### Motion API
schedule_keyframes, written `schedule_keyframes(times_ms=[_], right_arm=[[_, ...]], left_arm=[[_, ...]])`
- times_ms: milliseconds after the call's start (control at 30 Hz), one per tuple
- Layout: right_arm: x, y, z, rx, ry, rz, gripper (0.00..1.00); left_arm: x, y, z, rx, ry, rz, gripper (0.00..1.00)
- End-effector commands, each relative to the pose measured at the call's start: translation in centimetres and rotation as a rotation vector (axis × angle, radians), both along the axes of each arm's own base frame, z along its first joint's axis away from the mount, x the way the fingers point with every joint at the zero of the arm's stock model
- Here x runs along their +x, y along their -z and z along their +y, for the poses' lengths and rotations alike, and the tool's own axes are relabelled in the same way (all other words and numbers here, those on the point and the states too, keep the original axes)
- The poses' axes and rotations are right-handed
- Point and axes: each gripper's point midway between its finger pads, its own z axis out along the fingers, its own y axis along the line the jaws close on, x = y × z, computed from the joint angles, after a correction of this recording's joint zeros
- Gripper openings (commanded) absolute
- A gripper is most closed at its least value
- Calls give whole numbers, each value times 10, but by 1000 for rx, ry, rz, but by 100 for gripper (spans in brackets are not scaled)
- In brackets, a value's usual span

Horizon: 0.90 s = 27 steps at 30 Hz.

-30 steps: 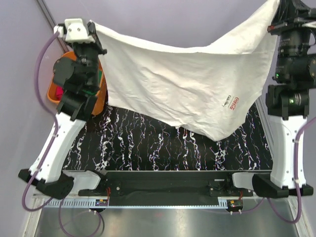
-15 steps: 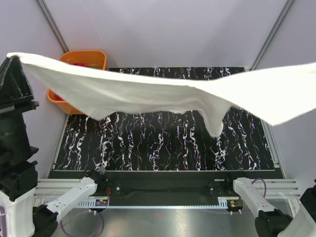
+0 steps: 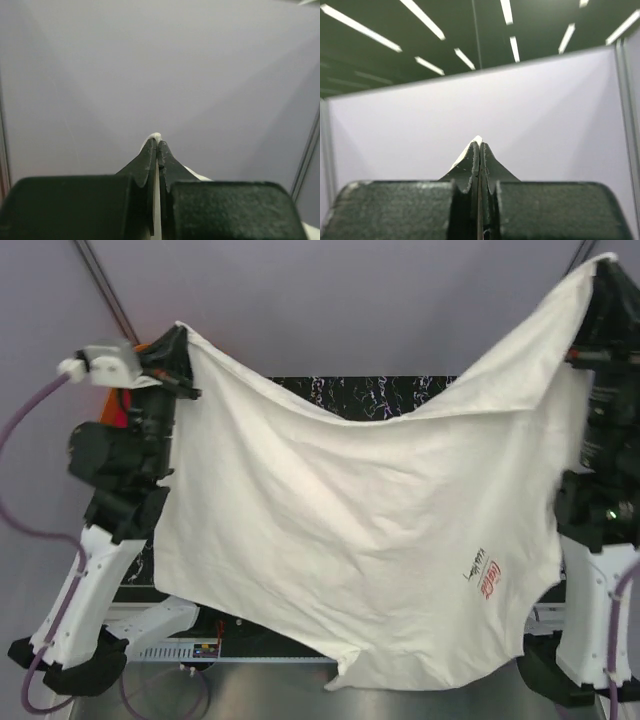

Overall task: Fold and stack the t-shirts
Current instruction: Flatten the tshirt out

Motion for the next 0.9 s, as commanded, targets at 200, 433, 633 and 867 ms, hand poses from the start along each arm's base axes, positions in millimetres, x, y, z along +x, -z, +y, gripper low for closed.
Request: schedule_keyframes(times_ms=[200,433,633,867], right_arm=[[266,200,-11,-22,188,466,0],[411,365,-30,6,173,750,0],[473,453,-22,-14,125,922,0],[472,487,-22,-13,122,1000,0]], left_arm=[[197,231,-36,117,-273,505,0],[296,349,-28,111,-383,720,0],[348,439,-26,173,-350,890,0],[368,466,-17,169,-300,932,0]])
